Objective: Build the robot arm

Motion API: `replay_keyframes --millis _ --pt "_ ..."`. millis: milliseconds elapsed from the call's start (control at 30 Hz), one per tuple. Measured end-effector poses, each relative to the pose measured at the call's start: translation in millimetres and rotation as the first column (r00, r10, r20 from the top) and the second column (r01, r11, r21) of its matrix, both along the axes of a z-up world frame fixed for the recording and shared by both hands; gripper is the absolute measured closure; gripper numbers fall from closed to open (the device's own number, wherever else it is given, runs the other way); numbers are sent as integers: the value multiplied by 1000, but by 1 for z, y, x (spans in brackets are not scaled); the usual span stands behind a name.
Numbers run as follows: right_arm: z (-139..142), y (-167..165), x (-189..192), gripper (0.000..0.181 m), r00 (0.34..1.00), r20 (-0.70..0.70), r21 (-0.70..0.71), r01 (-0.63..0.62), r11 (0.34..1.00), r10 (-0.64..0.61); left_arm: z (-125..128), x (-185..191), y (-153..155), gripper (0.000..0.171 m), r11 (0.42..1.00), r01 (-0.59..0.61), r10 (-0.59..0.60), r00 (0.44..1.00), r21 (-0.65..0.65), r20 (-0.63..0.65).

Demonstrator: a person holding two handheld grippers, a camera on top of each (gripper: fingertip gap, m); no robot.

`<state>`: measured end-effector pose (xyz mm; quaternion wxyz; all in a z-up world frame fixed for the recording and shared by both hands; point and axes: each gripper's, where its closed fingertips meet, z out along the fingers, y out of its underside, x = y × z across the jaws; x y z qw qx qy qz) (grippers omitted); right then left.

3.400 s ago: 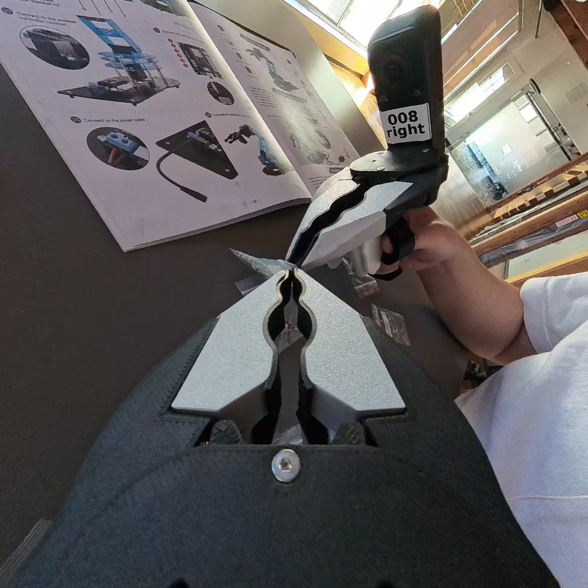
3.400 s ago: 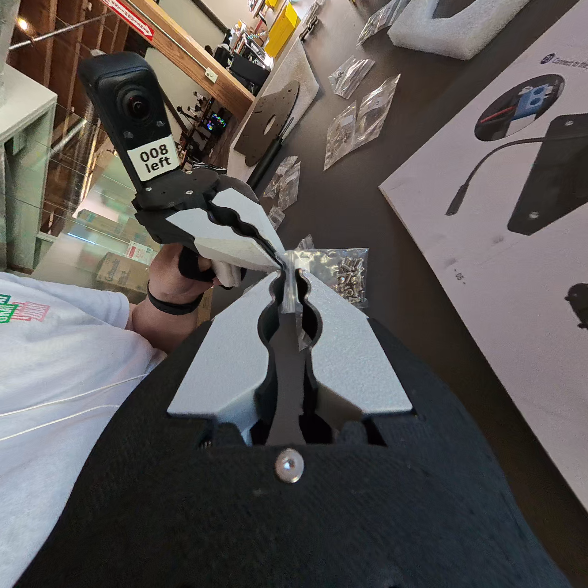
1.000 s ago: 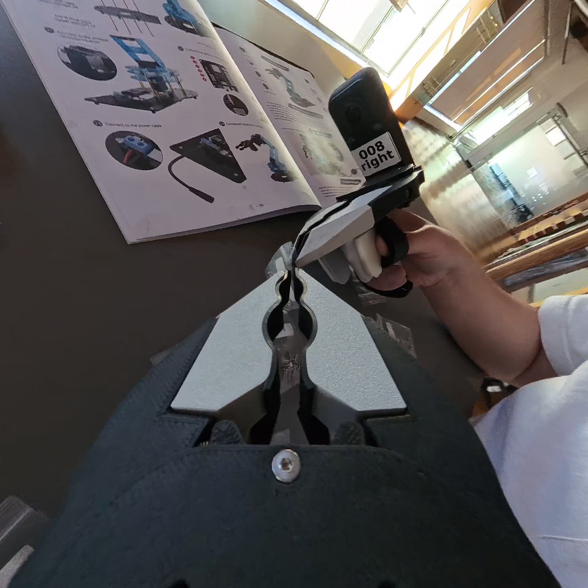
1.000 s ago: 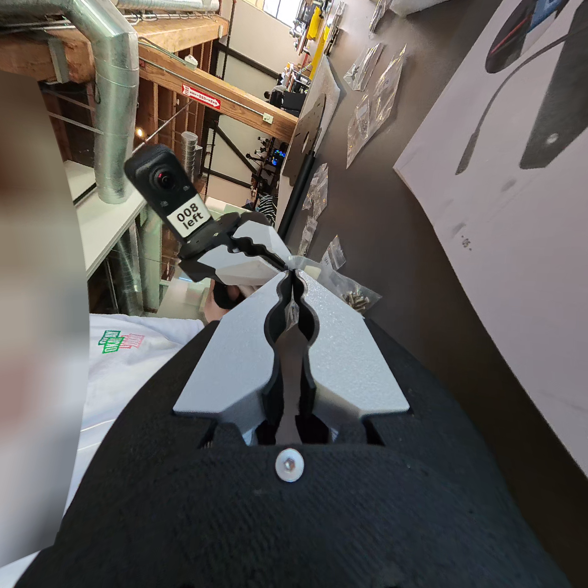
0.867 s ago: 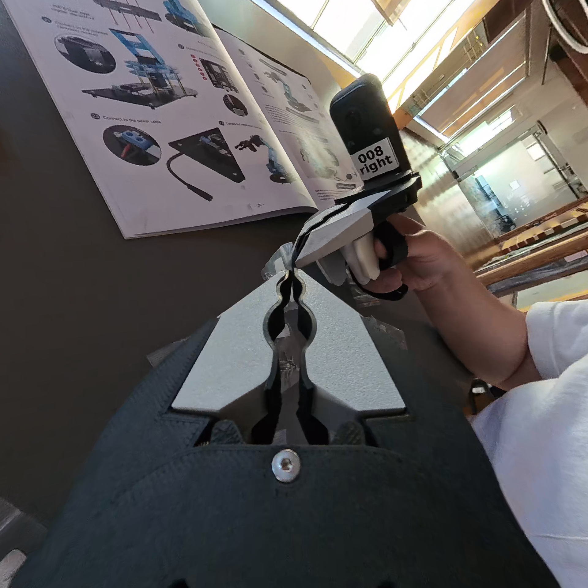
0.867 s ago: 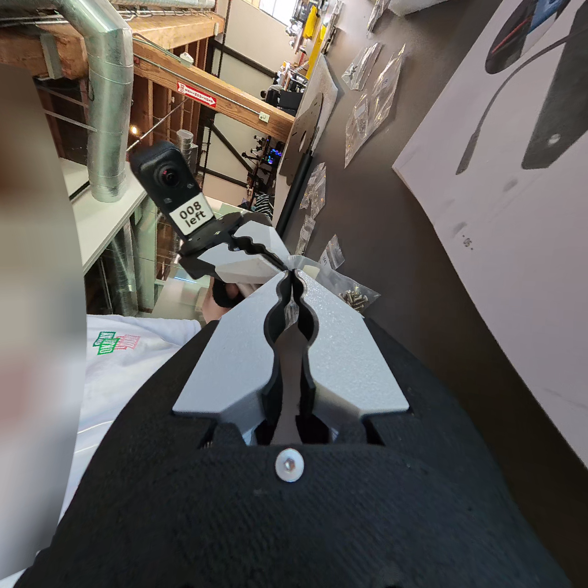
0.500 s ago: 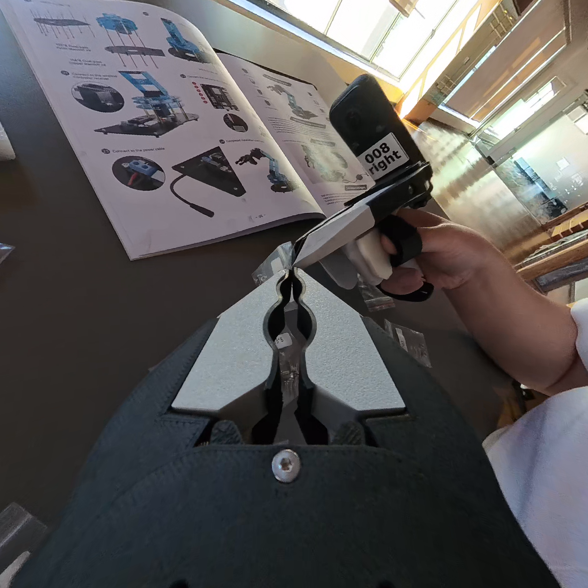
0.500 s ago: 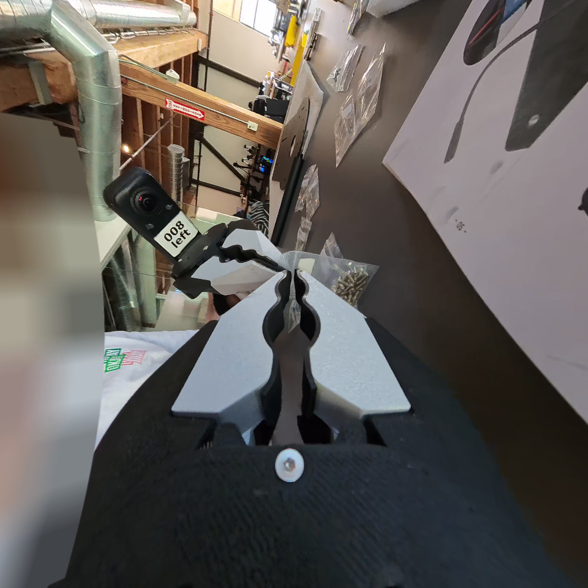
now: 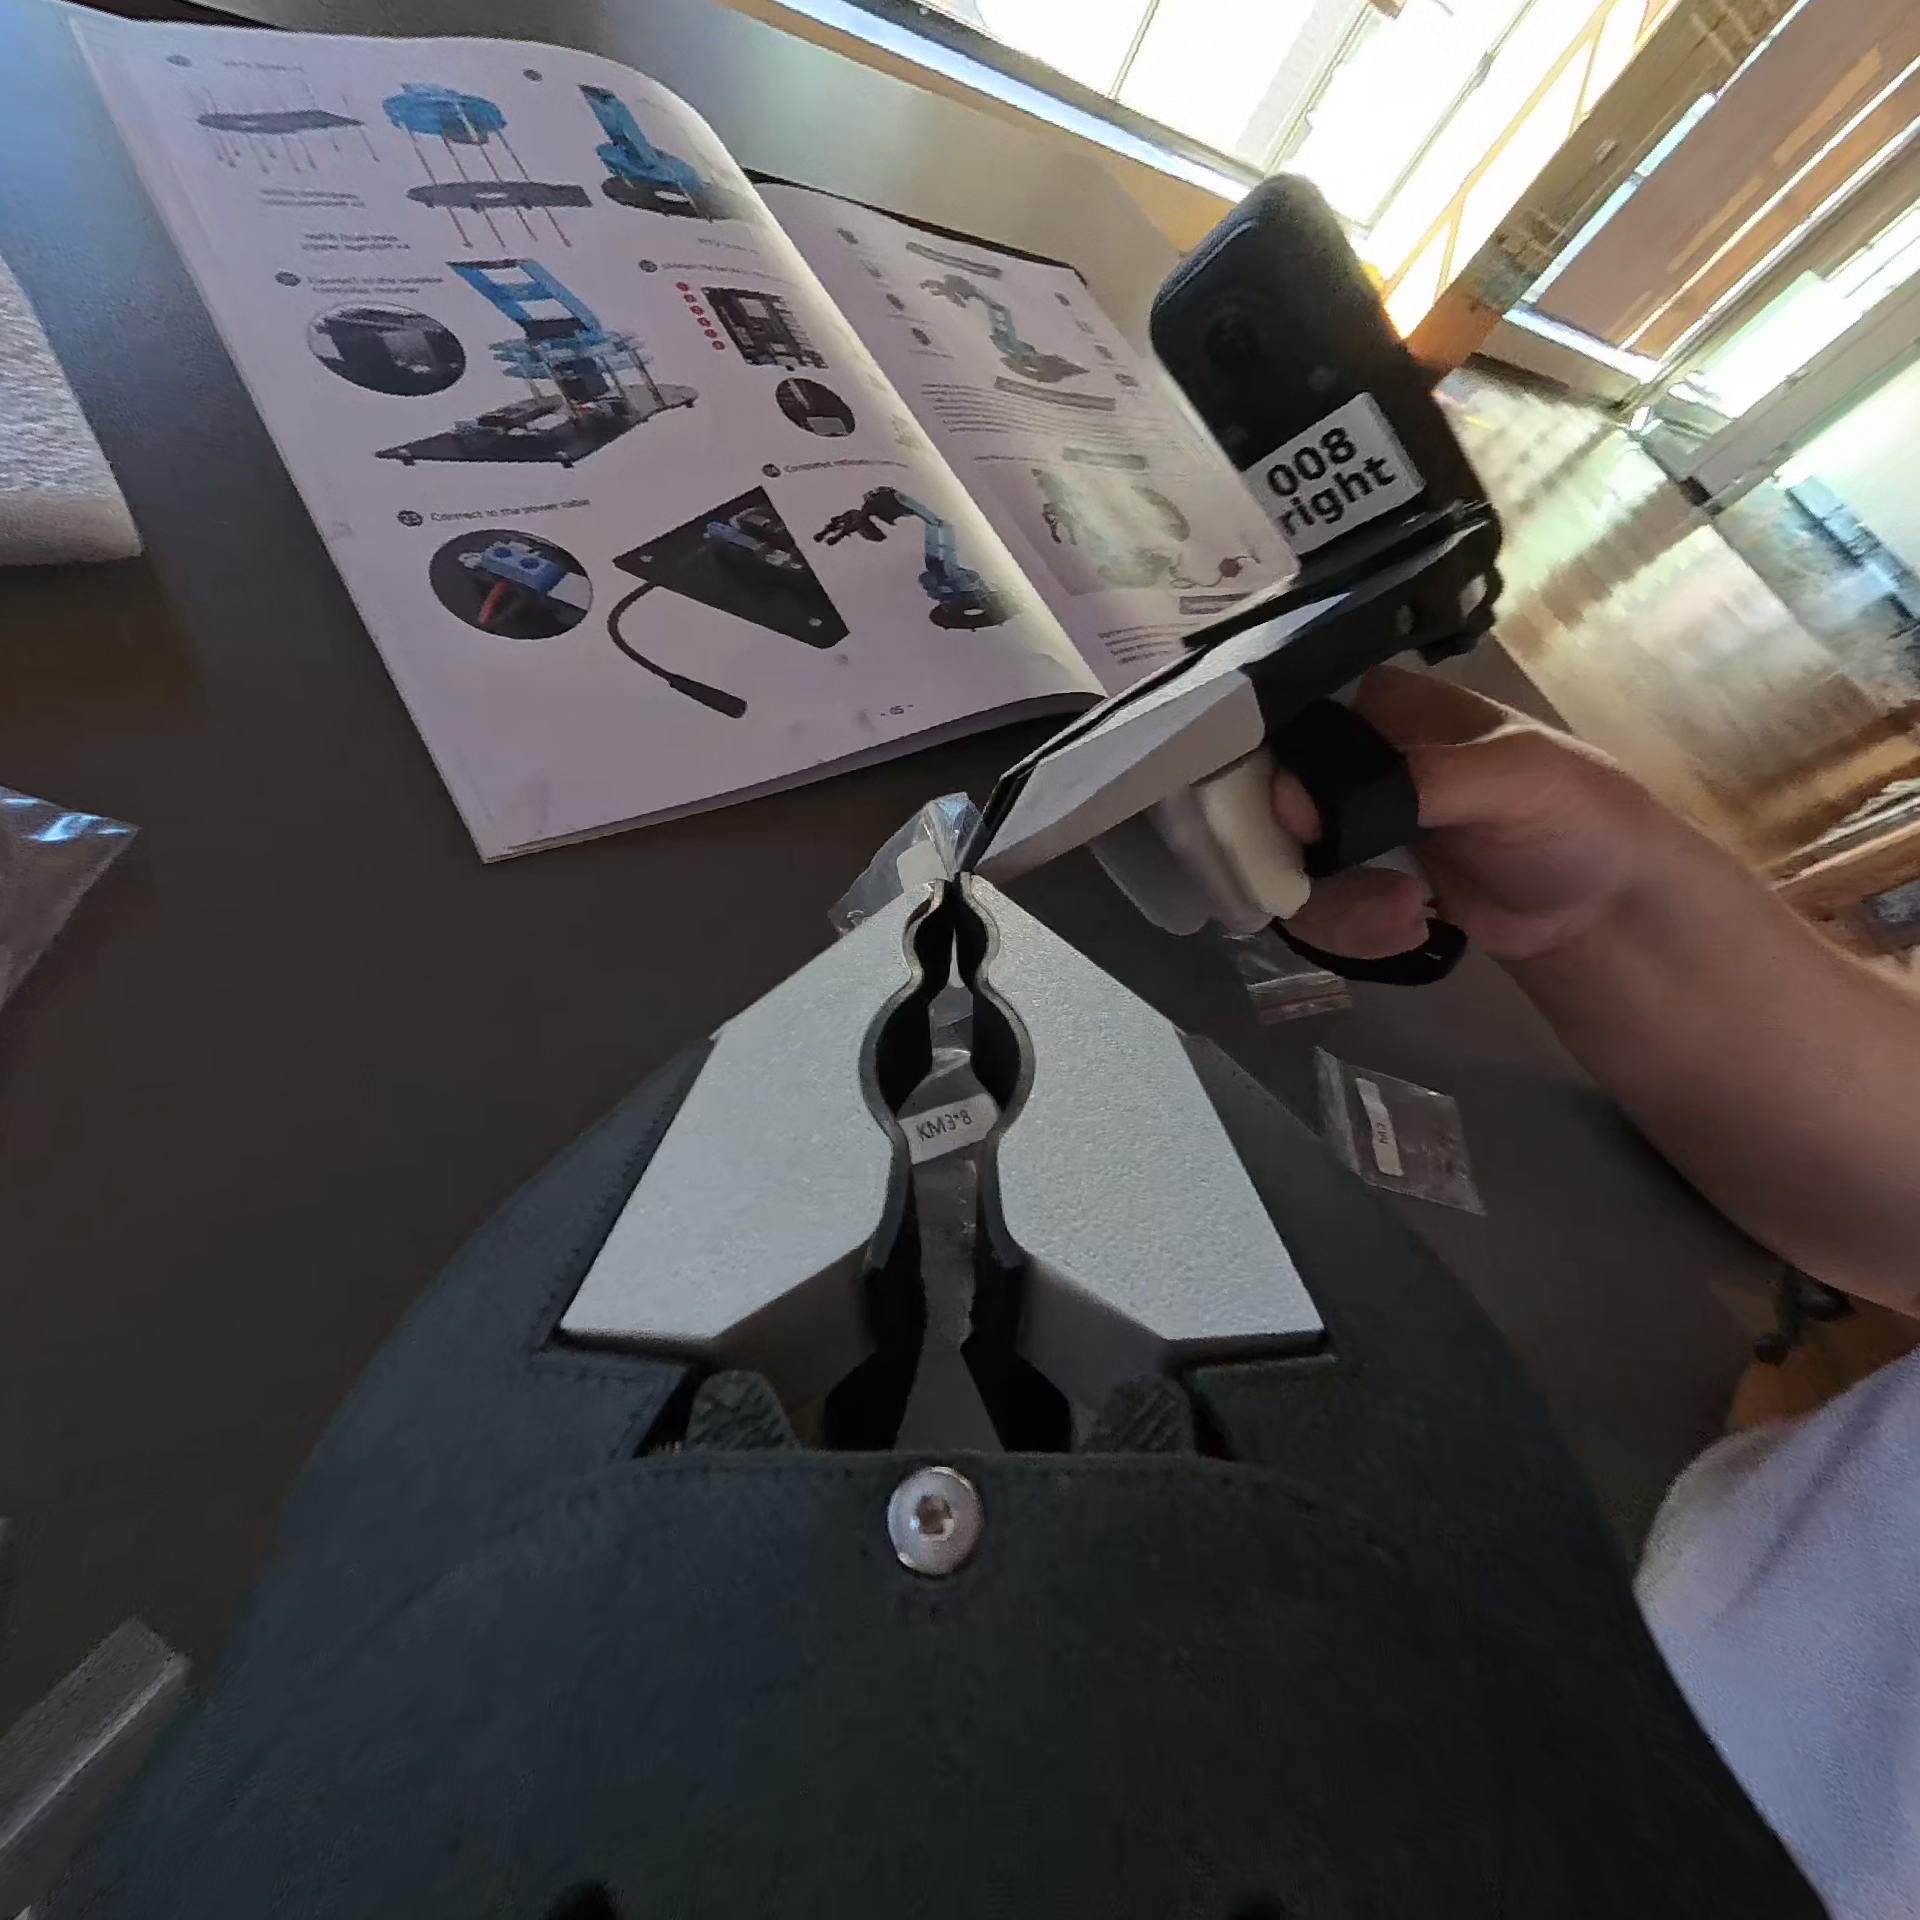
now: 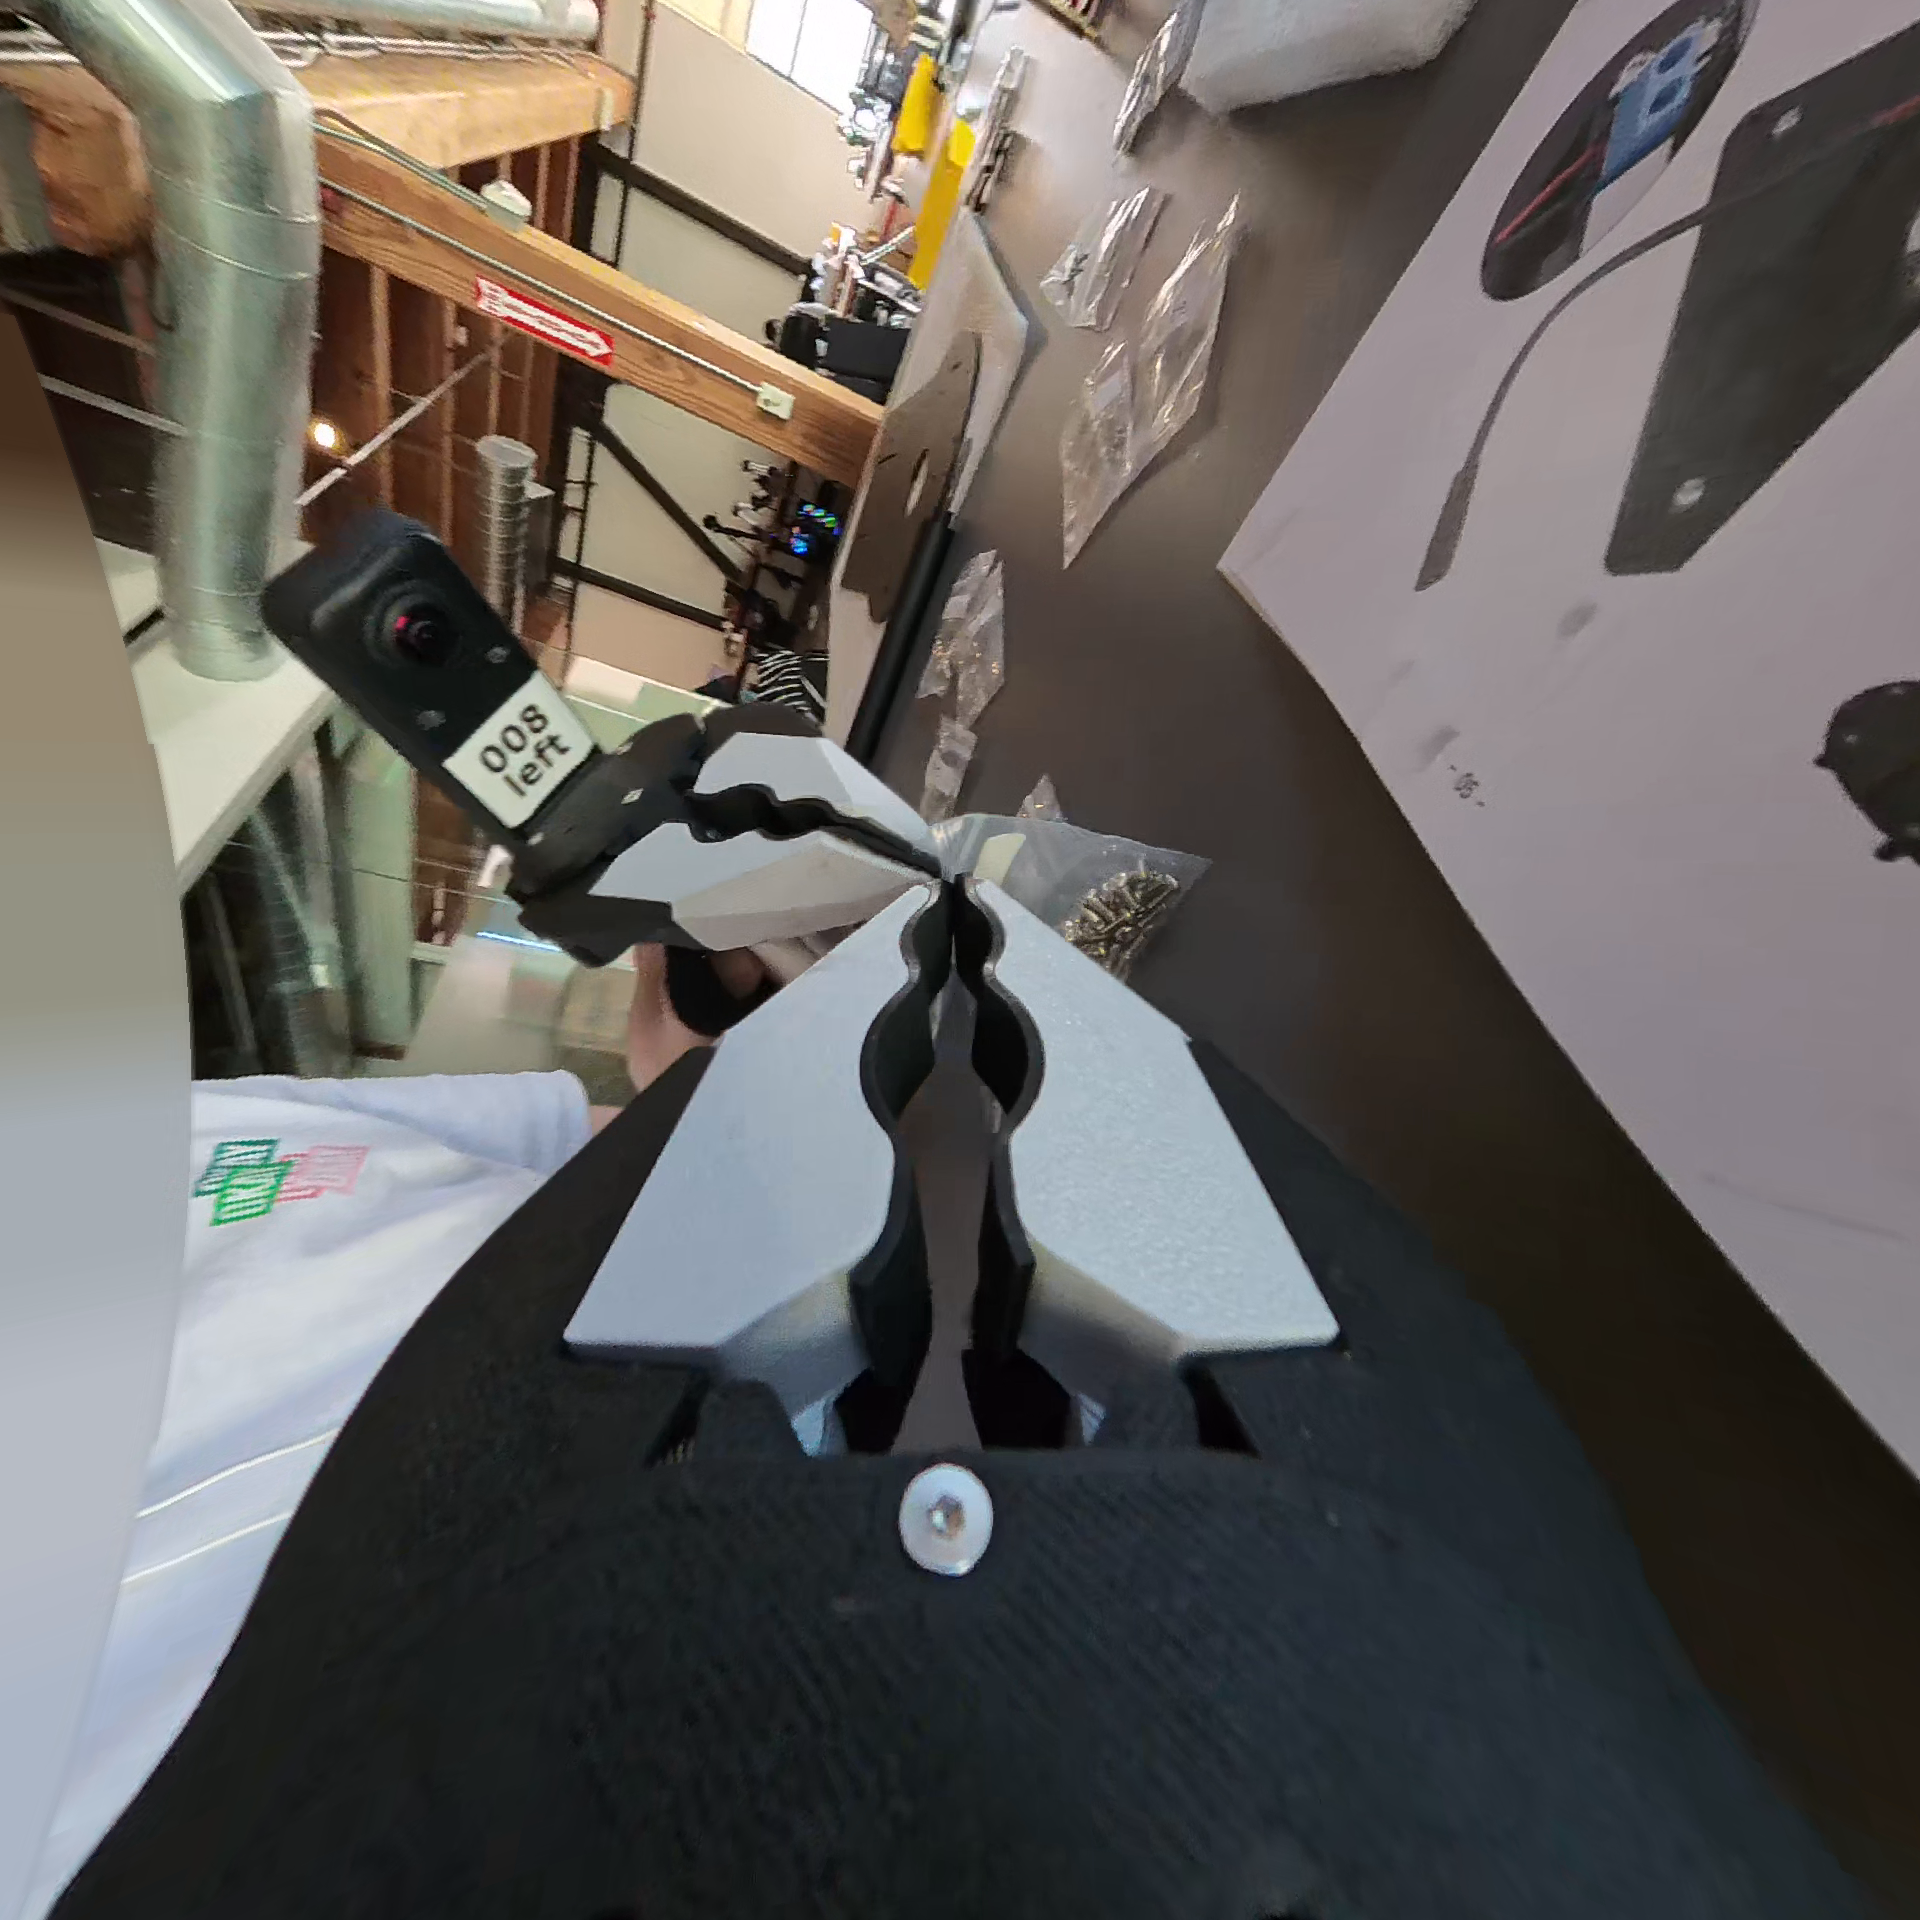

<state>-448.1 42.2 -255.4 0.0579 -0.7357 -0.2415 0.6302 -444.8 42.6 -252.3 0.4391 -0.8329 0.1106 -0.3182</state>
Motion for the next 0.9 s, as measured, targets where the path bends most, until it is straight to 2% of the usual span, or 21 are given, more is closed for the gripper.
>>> replay_keyframes --millis 267,467,567,733,800,900 --pt "-3 4 0 181 993 95 135 52 989 -66 -3 -3 6 171 994 -87 100 975 72 -199" --pt "-5 6 0 181 989 122 175 64 982 -86 -6 -3 9 171 990 -116 132 963 82 -235" --pt "-5 4 1 181 989 125 179 54 982 -77 -6 -21 14 171 972 -187 224 917 139 -329" --pt "2 4 -3 181 995 69 191 51 980 -65 -1 -11 13 171 980 -173 188 965 97 -184" --pt "8 7 -1 181 998 44 299 33 954 -48 5 -12 13 171 977 -175 196 963 123 -187" --pt "15 10 2 176 1000 26 493 0 870 -15 10 -6 11 171 983 -148 166 970 112 -175"
